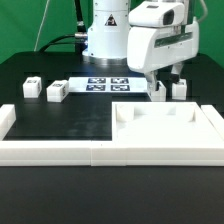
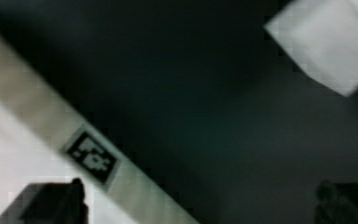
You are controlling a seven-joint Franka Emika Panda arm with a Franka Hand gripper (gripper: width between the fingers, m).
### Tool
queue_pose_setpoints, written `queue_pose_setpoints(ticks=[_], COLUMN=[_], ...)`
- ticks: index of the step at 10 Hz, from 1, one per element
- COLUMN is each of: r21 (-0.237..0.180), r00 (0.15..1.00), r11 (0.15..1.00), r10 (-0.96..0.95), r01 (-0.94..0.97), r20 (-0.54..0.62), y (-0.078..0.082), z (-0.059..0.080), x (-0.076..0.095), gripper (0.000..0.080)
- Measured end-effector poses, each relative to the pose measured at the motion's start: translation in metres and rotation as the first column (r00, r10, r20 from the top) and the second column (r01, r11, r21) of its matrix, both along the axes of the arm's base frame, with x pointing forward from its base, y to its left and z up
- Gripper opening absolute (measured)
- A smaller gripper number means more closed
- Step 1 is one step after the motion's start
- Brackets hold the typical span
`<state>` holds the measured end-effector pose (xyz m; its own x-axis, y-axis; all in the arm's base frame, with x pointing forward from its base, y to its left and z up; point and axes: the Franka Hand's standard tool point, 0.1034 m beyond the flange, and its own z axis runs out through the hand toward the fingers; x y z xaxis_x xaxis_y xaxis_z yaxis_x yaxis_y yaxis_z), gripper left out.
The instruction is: Assemble one leg
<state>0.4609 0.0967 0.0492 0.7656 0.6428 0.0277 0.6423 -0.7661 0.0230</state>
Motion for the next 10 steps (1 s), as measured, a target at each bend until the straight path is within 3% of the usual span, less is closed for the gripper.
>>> queue_pose_setpoints(ticks=[2, 5, 7, 10], r21=[0.017, 0.034, 0.053, 0.053], r00=[0.970, 0.898, 0.761, 0.512], r11=[0.970, 0.898, 0.760, 0.509], r10=[-0.241, -0.438, -0.646, -0.853], r01=[0.242, 0.439, 0.648, 0.859], r20=[-0.022, -0.037, -0.059, -0.102], y=[0.014, 0.015, 0.018, 0.027], z=[-0.001, -0.001, -0.002, -0.007], x=[-0.006, -0.005, -0.007, -0.026], gripper=[0.0649, 0.0649, 0.0649, 0.0649])
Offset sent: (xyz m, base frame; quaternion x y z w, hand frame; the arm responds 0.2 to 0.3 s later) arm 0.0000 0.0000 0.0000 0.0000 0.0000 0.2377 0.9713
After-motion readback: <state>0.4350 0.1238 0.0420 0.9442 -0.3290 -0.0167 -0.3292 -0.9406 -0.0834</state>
